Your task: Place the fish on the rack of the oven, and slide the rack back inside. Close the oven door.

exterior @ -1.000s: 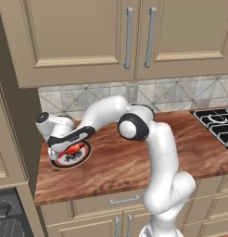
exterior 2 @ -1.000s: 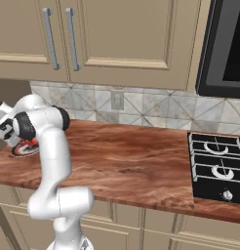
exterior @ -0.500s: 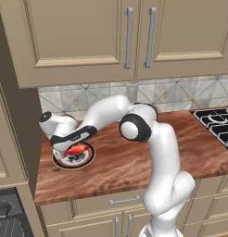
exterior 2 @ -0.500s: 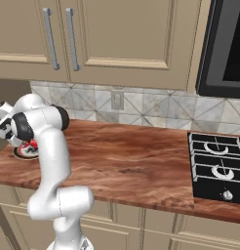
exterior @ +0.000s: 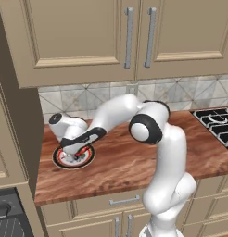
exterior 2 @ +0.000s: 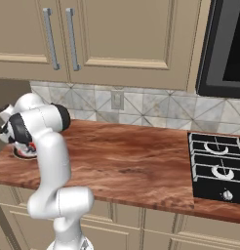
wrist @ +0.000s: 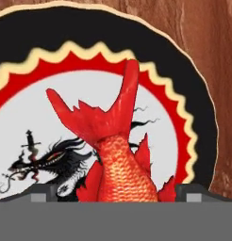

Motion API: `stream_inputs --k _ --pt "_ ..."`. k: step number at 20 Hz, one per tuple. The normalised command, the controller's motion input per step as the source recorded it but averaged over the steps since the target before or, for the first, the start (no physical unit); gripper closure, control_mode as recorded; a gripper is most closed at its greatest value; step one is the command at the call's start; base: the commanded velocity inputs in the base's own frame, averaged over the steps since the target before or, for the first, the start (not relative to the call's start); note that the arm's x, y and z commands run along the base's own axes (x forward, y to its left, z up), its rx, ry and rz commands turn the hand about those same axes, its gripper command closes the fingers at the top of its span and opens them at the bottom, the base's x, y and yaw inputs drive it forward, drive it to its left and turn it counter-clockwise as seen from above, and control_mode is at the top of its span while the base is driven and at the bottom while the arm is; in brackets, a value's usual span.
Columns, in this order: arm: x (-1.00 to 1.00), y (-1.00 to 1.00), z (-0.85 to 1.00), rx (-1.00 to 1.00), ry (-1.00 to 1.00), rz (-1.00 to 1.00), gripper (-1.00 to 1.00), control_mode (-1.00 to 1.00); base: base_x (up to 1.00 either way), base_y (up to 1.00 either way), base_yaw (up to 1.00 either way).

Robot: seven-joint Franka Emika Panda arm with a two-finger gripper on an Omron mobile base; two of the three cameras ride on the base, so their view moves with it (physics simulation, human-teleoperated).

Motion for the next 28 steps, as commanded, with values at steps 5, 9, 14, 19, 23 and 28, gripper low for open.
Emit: stream_inputs --k 5,9,14,19,23,28 --pt "0.00 -0.06 -0.23 0.00 0.00 0.06 -1.00 -1.00 0.00 0.00 0.00" --pt "0.20 0.00 -0.53 0.00 0.00 0.12 -1.00 -1.00 0.00 0.00 0.00" --pt "0.27 0.00 -0.58 0.00 0.00 0.14 1.00 -1.00 0.00 0.00 0.00" --pt "0.06 0.00 -0.16 0.00 -0.04 0.06 1.00 -1.00 0.00 0.00 0.00" --pt "-0.17 -0.20 0.07 0.01 -0.08 0.00 1.00 -1.00 0.00 0.00 0.00" --pt "-0.45 -0.41 0.54 0.00 -0.16 0.00 1.00 -1.00 0.00 0.00 0.00"
